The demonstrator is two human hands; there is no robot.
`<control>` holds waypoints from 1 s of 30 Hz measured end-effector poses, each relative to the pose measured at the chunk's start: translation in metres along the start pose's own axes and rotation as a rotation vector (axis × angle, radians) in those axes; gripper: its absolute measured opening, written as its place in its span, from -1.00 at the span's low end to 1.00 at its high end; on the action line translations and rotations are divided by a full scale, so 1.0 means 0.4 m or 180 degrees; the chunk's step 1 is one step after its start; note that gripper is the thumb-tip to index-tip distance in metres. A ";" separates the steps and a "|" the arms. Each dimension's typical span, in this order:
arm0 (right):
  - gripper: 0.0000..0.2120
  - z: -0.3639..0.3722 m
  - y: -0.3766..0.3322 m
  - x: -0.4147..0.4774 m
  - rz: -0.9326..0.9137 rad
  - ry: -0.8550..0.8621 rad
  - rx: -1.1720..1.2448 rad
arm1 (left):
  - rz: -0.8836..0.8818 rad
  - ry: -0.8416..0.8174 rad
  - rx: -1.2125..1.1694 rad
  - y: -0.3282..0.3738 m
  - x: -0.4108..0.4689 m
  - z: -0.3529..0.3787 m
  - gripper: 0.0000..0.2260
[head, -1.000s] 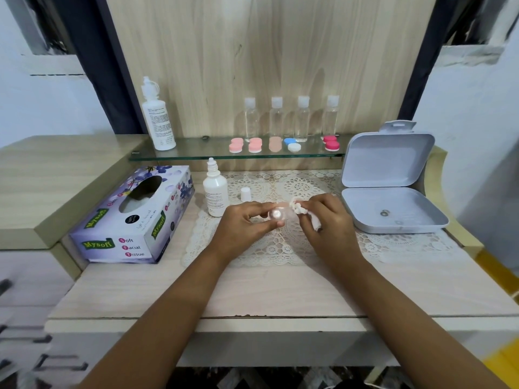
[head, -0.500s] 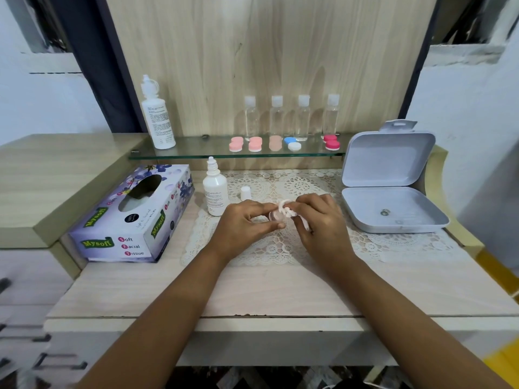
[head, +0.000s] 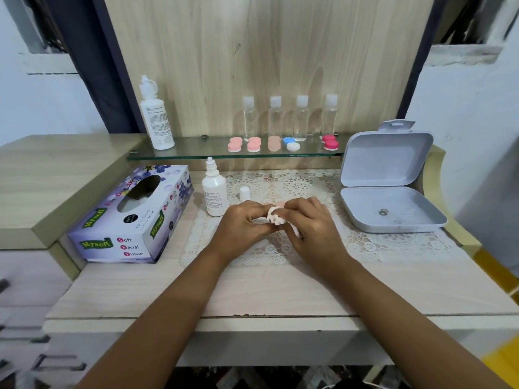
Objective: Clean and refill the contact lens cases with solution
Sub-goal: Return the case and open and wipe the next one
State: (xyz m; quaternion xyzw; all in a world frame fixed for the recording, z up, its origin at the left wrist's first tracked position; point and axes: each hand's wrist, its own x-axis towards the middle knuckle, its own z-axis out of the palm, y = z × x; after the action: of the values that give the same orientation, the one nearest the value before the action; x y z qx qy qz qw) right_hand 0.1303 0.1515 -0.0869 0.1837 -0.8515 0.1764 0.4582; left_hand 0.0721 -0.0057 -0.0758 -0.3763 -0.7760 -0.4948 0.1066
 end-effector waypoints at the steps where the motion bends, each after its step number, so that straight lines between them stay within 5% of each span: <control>1: -0.82 0.002 -0.004 -0.002 -0.0079 -0.0080 0.0048 | 0.0030 -0.0010 0.0036 -0.002 0.000 0.000 -0.74; 15: -0.82 0.000 -0.006 -0.007 0.0196 -0.0150 0.0396 | -0.0067 0.0121 0.0005 0.000 0.001 -0.001 -0.70; 22: -0.81 -0.021 0.023 0.002 0.0896 0.0318 0.0121 | -0.0258 0.0329 -0.0113 -0.001 0.004 0.002 -0.71; 30: -0.81 -0.022 0.003 -0.004 0.0587 -0.0002 0.0363 | -0.0260 0.0352 -0.0208 0.004 0.002 -0.001 -0.66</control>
State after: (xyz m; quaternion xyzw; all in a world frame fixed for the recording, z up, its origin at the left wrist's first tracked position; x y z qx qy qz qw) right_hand 0.1369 0.1569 -0.0838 0.1304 -0.8536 0.2659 0.4286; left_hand 0.0725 -0.0052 -0.0739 -0.3197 -0.7671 -0.5439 0.1166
